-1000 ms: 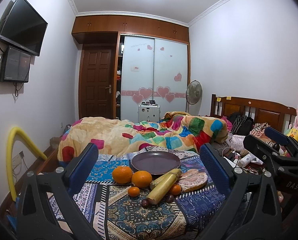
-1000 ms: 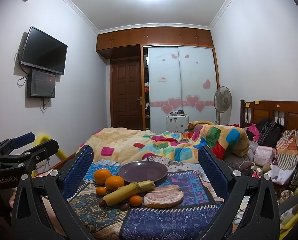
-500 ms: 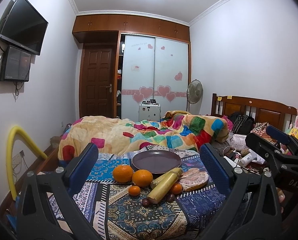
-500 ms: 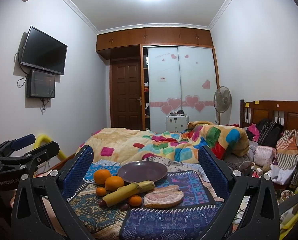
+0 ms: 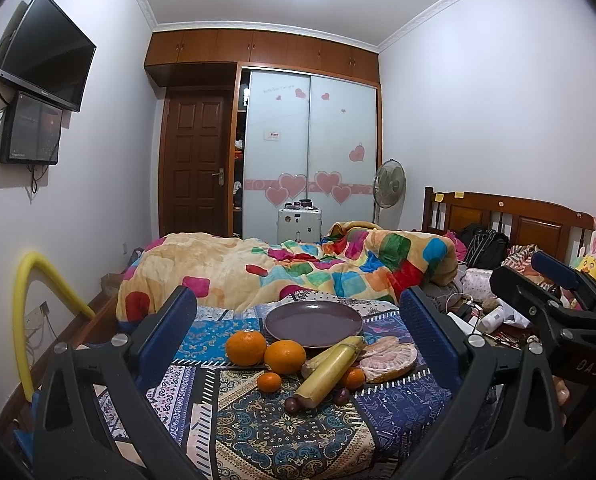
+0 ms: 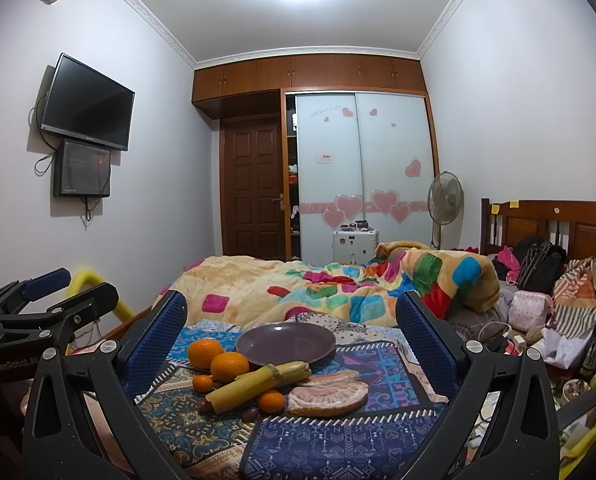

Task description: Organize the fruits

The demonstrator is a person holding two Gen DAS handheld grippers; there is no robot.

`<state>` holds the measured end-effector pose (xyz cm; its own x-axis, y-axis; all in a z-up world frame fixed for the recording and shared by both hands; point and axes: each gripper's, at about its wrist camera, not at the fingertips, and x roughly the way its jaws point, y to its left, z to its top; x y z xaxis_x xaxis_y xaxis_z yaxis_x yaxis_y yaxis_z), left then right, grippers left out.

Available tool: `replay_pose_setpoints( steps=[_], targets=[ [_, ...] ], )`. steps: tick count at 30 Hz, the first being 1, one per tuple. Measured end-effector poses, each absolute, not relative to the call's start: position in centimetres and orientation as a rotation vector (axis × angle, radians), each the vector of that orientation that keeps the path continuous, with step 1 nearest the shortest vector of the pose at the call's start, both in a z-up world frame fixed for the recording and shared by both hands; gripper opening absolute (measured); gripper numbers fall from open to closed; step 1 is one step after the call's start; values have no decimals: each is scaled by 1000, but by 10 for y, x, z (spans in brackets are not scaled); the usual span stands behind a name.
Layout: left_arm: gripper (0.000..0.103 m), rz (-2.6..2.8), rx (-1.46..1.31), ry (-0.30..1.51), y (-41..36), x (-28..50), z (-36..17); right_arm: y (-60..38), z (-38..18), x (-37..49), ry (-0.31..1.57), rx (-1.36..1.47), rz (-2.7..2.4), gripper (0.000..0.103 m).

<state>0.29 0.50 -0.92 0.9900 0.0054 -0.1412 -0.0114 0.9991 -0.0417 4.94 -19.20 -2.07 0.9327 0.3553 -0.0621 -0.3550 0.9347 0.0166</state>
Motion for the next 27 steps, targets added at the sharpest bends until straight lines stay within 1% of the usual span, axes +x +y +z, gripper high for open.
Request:
replay_pose_setpoints(
  steps=[27],
  targets=[
    [103, 2, -53, 156, 1, 10, -7, -193, -23, 55, 75, 9, 352, 103]
  ],
)
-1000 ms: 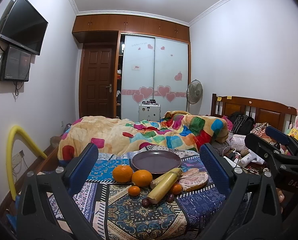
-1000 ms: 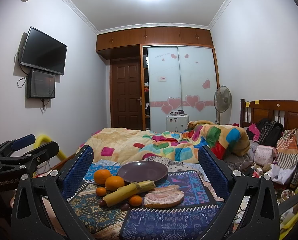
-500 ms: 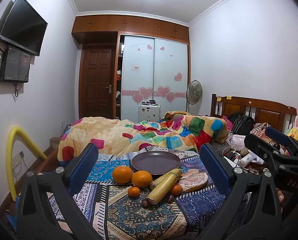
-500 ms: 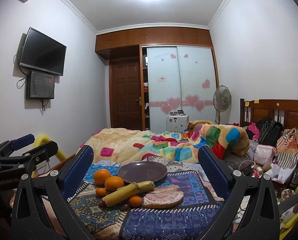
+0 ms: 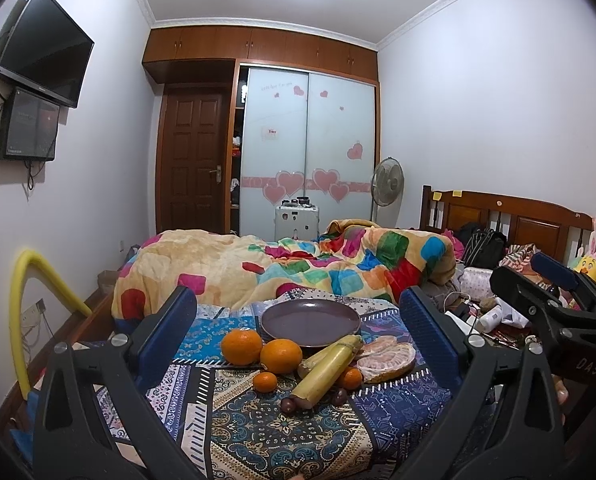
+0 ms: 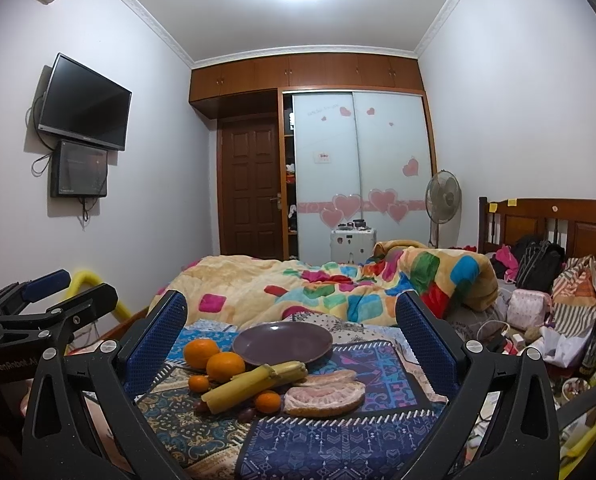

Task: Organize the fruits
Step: 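Move the left tool to a small mandarin while the right tool approaches a pink pomelo wedge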

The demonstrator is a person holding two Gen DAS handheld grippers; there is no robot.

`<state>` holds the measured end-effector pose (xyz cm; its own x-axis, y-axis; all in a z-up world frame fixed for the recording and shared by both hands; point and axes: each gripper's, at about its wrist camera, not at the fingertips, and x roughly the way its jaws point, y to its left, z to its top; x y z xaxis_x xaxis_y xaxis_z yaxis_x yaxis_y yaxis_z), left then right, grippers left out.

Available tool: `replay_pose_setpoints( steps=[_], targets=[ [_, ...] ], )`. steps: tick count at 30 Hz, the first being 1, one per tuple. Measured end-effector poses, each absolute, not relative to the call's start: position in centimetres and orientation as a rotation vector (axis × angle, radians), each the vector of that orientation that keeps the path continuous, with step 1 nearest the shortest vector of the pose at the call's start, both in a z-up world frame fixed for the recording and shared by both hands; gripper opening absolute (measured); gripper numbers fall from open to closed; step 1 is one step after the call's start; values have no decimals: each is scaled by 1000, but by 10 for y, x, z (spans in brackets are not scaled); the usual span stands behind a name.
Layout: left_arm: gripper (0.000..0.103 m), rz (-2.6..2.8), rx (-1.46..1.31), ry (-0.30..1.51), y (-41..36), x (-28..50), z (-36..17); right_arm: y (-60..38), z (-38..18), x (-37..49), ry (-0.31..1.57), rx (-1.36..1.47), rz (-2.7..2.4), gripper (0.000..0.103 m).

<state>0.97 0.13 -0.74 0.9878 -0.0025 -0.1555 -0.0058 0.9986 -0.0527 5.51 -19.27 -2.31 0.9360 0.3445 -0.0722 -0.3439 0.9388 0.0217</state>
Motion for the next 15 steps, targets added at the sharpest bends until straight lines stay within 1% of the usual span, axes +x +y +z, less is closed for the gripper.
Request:
replay_pose_setpoints(
  steps=[5, 15],
  targets=[
    [103, 2, -42, 205, 7, 26, -18, -195, -31, 70, 120, 6, 334, 103],
    [103, 15, -43, 398, 26, 78, -68, -201, -80, 130, 317, -85, 276, 103]
  ],
)
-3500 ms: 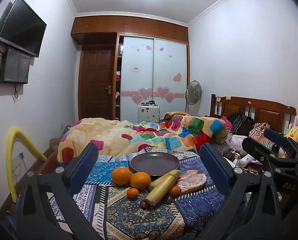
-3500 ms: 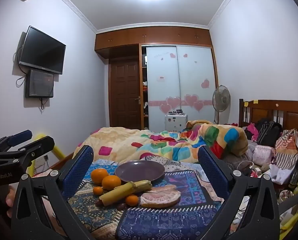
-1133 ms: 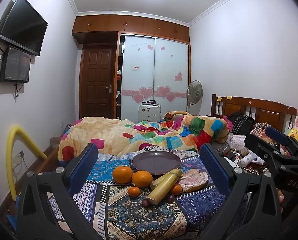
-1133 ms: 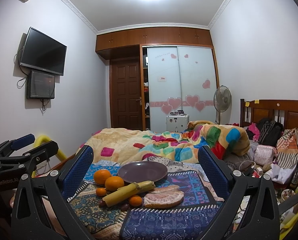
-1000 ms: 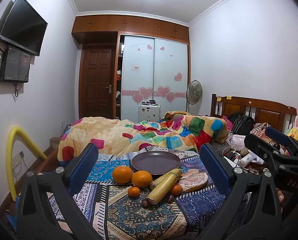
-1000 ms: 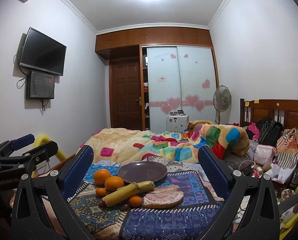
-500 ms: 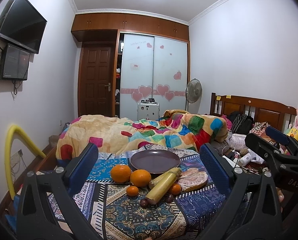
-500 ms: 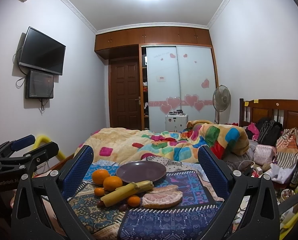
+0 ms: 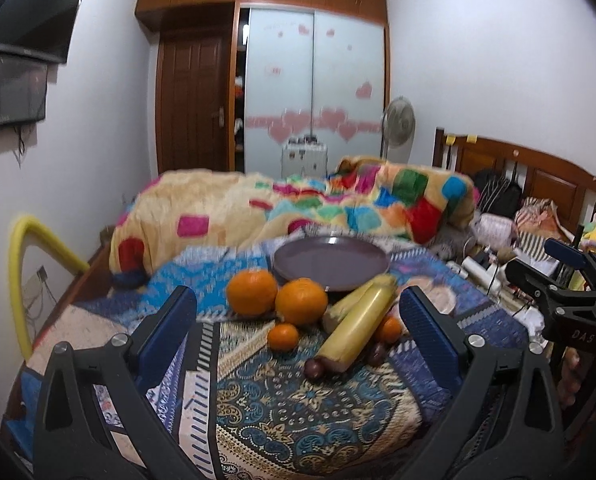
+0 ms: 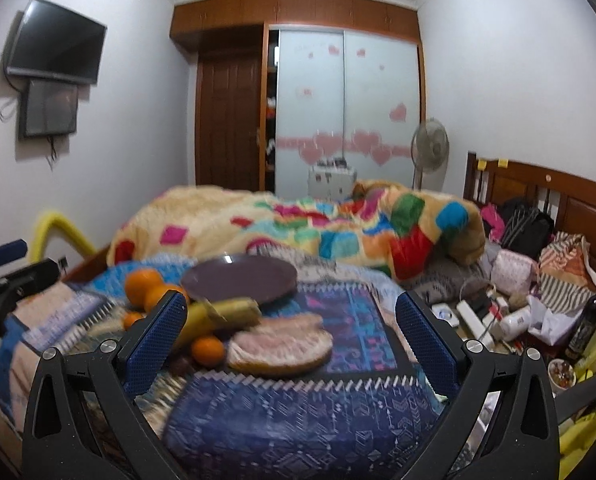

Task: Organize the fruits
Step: 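Move the left tool to a small mandarin while the right tool approaches a pink pomelo wedge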

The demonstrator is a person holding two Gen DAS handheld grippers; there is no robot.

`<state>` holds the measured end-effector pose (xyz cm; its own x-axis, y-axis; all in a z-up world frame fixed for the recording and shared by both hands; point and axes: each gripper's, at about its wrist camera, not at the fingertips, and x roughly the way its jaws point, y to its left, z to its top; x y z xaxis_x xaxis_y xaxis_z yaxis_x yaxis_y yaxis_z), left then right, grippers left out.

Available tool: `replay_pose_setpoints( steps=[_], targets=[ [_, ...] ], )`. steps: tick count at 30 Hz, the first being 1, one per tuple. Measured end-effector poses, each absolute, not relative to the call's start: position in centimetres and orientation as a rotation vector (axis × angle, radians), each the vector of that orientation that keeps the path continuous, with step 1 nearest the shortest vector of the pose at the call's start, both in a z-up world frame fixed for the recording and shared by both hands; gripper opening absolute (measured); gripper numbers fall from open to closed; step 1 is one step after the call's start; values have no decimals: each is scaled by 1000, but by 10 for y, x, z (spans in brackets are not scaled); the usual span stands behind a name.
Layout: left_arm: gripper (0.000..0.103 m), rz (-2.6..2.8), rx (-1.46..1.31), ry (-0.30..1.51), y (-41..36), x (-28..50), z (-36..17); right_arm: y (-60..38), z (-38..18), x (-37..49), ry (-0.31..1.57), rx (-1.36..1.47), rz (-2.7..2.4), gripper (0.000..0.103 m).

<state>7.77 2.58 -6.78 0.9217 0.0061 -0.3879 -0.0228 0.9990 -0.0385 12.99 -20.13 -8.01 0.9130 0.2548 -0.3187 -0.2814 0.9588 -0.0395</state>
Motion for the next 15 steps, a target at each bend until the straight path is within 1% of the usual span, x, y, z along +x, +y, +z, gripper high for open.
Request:
replay_pose_setpoints(
  steps=[4, 6, 8, 11, 15],
  targets=[
    [103, 19, -60, 485, 37, 103, -91, -206, -99, 151, 412, -99, 282, 103],
    [101, 25, -66, 516, 42, 113, -101, -208, -109, 163, 465, -104, 285, 103],
    [97, 25, -68, 545, 46, 122, -109, -208, -117, 172, 509, -105, 292, 103],
    [88, 17, -61, 594, 51, 135, -120, -206, -128, 182, 560, -116, 313, 103],
    [82, 1, -67, 638, 57, 147, -130, -195, -137, 192, 597, -154, 345, 103]
  ],
)
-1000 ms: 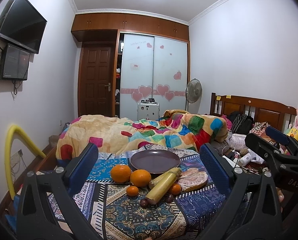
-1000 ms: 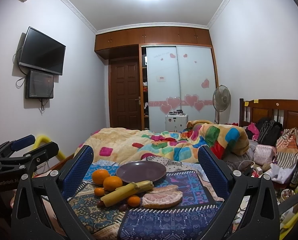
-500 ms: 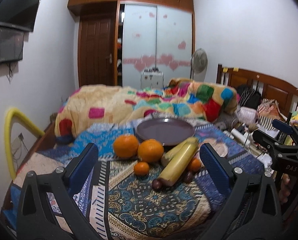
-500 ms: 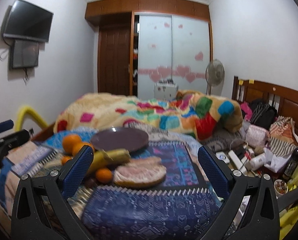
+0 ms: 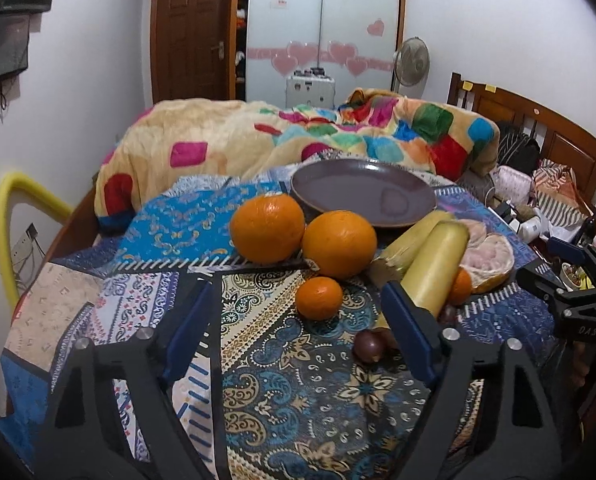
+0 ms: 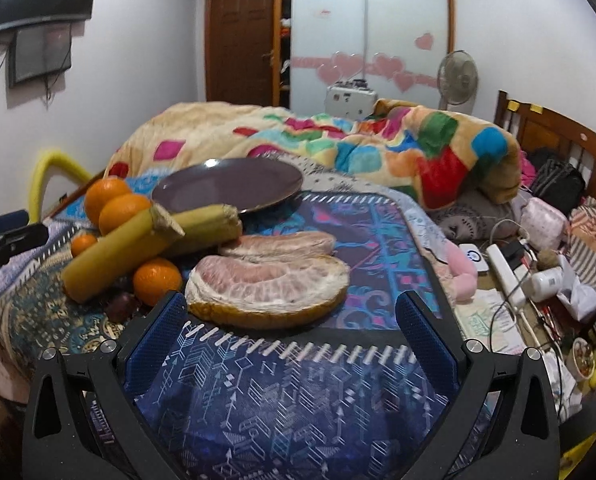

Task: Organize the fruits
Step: 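Move the left tool to a small mandarin while the right tool approaches a pink pomelo wedge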

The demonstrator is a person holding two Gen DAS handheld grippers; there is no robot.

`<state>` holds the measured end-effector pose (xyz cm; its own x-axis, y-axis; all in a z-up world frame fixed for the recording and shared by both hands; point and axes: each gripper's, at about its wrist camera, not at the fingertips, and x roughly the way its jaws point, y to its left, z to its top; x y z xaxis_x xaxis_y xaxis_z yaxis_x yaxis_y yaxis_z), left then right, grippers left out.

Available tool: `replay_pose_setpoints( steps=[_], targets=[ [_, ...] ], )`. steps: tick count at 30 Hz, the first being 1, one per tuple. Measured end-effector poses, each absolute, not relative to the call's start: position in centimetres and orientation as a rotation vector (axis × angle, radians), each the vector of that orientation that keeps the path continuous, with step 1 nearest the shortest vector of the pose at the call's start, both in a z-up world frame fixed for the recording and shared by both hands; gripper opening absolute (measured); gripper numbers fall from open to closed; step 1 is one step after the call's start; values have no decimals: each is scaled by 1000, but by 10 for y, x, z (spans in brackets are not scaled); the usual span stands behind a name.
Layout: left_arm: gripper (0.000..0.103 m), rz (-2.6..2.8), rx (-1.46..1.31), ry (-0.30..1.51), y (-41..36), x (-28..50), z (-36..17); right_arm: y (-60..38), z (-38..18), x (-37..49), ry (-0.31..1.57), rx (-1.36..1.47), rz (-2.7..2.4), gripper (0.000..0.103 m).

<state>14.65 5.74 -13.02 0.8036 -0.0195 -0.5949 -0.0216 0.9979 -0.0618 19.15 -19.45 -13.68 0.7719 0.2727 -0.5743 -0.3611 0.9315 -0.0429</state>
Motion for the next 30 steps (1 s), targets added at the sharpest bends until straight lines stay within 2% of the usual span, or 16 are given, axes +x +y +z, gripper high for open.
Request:
replay_pose_setpoints(
  steps=[7, 21, 24, 28, 30],
  targets=[
    [68, -30, -74, 732, 66, 170, -147, -172, -148, 206, 650, -212, 402, 103],
    [54, -109, -47, 814, 54, 187, -160, -199, -159, 222, 733, -182, 368, 102],
    [48, -117, -44, 821, 52, 191, -161, -216, -160, 223, 755, -170, 339, 101],
    [34, -142, -56, 835, 50, 194, -163, -218, -154, 221, 771, -152, 385, 101],
    [33, -127, -41, 827, 47, 194, -161, -208, -149, 218, 763, -152, 423, 102]
  ],
)
